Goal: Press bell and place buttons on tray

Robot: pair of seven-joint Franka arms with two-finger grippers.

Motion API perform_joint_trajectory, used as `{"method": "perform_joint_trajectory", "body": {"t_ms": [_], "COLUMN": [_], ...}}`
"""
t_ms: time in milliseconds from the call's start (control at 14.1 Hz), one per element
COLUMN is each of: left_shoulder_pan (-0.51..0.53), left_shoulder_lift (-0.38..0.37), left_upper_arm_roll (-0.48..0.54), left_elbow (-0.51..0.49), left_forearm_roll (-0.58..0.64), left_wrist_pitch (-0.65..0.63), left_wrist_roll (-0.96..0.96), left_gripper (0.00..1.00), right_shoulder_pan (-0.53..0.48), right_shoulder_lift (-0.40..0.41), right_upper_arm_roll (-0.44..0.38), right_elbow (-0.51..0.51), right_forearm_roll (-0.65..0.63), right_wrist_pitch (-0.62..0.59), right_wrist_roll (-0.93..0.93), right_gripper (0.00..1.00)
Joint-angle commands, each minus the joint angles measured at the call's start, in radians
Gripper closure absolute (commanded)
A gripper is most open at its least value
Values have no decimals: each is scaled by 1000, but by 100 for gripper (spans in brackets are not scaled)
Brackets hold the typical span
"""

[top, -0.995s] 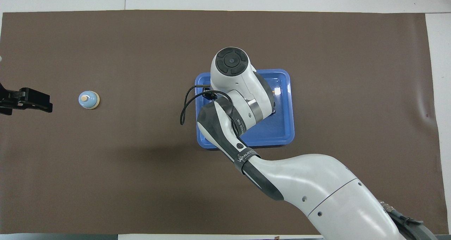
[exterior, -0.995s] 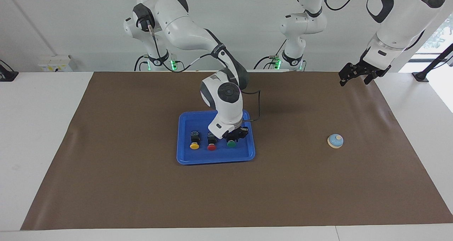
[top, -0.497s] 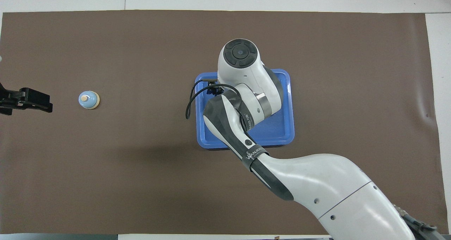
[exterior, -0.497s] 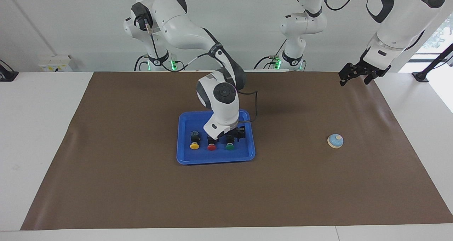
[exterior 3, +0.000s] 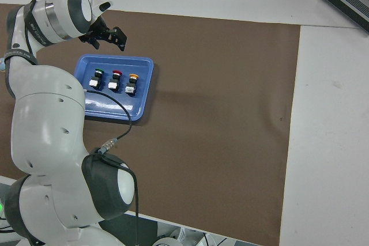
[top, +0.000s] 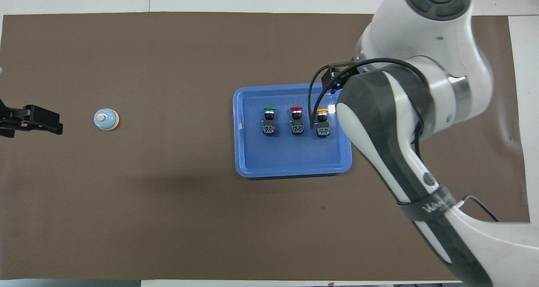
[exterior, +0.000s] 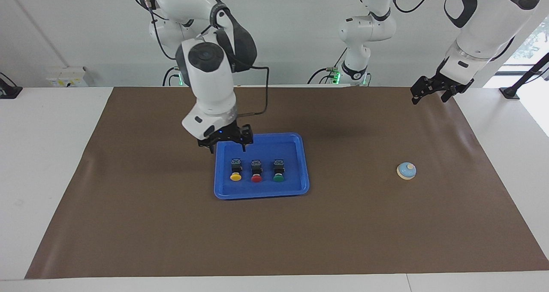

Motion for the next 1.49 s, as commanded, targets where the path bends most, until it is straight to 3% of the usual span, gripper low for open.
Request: {"method": "perform_joint_trajectory", "body": {"t_ms": [0, 142, 497, 782, 1421], "left_shoulder_pan": [-1, -1, -1, -1, -1], "left_shoulder_lift": [-9, -9, -9, -9, -9], "left_upper_arm_roll": [2, 2, 2, 2, 2], "left_elbow": [3, 3, 3, 3, 3], "left_forearm_roll": [8, 8, 8, 8, 8], "left_wrist_pitch": [-15, -15, -15, -15, -22], "left_wrist_roll": [-10, -10, -10, -10, -10], "left_gripper": [0, 0, 0, 0, 0], "right_shoulder_pan": [-75, -142, -268, -319, -322], "right_shoulder_lift": [-93, -169, -367, -366, -363], "right_upper_arm_roll": [10, 10, 10, 10, 7], "right_elbow": [-68, -141, -328, -327, -318], "right_forearm_roll": [-6, -6, 0, 0, 60], "right_wrist_pitch": [-67, -78, -82, -50, -76], "right_wrist_roll": [-126, -232, -247, -246, -243], "right_gripper": [0, 0, 0, 0, 0]}}
